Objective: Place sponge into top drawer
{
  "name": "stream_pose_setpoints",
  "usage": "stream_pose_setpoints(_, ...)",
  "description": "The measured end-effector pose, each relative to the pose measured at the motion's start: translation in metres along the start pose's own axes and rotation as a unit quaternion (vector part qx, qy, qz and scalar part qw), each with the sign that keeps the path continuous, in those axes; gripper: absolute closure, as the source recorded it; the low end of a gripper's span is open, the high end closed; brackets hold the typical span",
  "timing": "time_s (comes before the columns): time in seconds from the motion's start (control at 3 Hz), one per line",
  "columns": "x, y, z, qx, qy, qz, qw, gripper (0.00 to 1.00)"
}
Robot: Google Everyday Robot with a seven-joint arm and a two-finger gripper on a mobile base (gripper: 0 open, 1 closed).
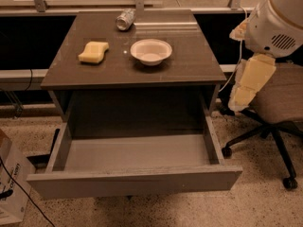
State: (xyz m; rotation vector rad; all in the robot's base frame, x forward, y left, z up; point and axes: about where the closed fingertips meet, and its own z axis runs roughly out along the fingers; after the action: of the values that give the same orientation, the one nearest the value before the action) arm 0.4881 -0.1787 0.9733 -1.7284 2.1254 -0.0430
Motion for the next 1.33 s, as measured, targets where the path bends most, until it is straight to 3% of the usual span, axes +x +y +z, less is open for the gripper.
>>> stream_pose_setpoints(0.33,-0.019,-0.006,0.016,-0.003,-0.016,-0.007,0.9998,0.0)
stream_pose_setpoints(1.0,-0.112,-0.055,0.073,0.01,-0.094,-0.025,0.9952,0.0)
stream_pose_setpoints(1.33,-0.147,-0.083,0.105,0.005,-0.124,-0.021,0.992,0.0)
